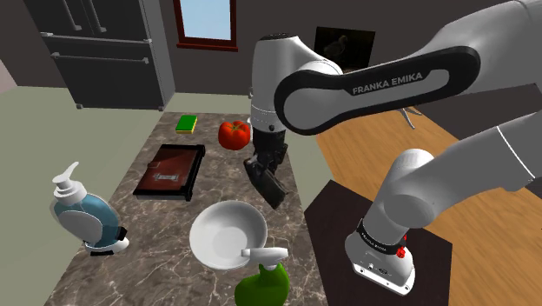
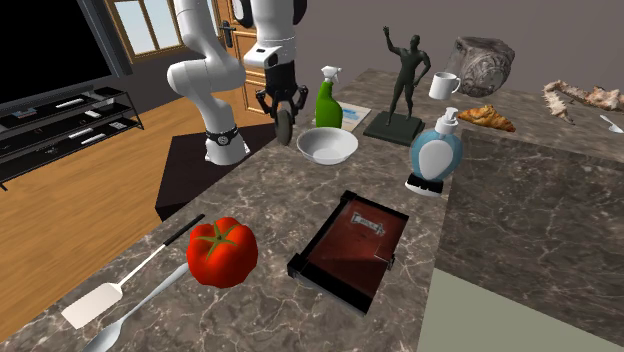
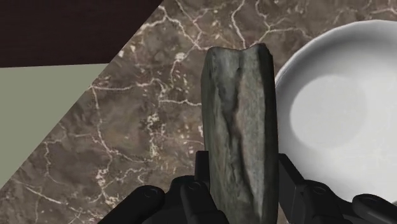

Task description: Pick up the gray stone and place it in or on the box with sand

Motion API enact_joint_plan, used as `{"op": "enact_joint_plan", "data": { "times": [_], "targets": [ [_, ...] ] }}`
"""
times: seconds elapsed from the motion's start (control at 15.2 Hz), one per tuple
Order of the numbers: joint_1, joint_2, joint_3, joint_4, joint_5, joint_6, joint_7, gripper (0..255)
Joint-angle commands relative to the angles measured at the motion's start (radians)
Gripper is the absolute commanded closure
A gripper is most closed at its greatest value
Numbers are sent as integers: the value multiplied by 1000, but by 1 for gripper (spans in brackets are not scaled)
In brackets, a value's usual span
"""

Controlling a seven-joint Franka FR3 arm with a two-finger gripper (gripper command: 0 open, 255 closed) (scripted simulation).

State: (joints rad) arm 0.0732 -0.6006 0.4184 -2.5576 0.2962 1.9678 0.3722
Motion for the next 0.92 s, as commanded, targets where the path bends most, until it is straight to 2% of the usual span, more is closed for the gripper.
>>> {"op": "enact_joint_plan", "data": {
  "times": [0.0,0.33,0.86],
  "targets": [
    [-1,-12,-8,20,-4,-32,1,255],
    [-4,-26,-22,74,-15,-100,4,255],
    [-93,315,23,362,-125,-51,41,255]
  ]
}}
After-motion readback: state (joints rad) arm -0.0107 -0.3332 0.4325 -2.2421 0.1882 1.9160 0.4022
